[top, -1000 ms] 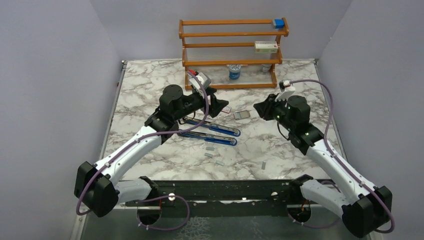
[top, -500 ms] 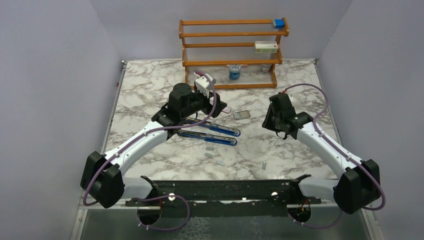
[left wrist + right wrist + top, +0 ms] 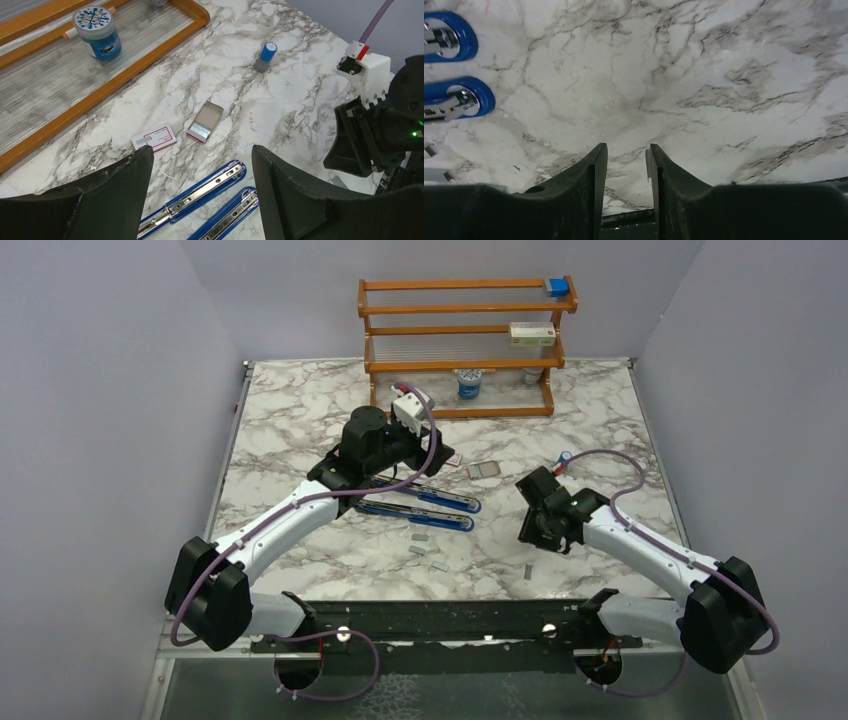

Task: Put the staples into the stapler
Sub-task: Pick up the staple from the center of the board.

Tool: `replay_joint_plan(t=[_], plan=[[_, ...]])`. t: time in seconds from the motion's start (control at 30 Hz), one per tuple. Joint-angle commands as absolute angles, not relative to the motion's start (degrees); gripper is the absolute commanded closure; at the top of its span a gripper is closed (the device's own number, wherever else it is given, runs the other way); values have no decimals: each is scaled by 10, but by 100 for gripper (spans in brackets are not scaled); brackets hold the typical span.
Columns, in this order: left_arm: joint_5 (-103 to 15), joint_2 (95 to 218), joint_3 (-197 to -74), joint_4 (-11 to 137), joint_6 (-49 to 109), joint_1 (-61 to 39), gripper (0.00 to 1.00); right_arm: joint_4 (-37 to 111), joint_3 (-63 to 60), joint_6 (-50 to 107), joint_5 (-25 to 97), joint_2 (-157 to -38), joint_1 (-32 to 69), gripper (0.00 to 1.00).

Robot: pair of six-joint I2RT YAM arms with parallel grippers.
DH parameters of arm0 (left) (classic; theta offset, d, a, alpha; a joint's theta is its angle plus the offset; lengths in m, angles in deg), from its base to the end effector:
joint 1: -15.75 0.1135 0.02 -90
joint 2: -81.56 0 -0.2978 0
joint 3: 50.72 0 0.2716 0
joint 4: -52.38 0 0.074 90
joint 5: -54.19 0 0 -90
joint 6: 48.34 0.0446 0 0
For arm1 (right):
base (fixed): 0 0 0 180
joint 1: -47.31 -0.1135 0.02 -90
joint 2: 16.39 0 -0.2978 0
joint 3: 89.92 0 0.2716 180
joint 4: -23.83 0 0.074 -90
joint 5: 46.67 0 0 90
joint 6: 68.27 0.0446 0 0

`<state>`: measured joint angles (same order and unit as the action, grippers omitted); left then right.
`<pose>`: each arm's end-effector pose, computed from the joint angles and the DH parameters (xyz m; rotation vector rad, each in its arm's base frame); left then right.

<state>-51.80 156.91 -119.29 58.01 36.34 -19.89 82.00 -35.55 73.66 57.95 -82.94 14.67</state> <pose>0.2598 -0.2014 0.3444 0.6788 1.7143 -0.7564 0.1799 0.1018 0.2191 0.5149 2.6695 0.0588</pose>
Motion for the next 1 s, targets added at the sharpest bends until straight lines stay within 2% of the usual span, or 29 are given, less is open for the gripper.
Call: replay_joint_plan(t=[0.0,0.6,0.97], plan=[[-519,1576,-1209,573,357,-197,26,853,-372,812,614,-849,103,59],[-523,1596,-1217,583,344,-197,26,803,-422,785,548,-882,75,58],[-511,1583,-1201,584,348,-196,26,808,-436,783,542,-877,72,66]])
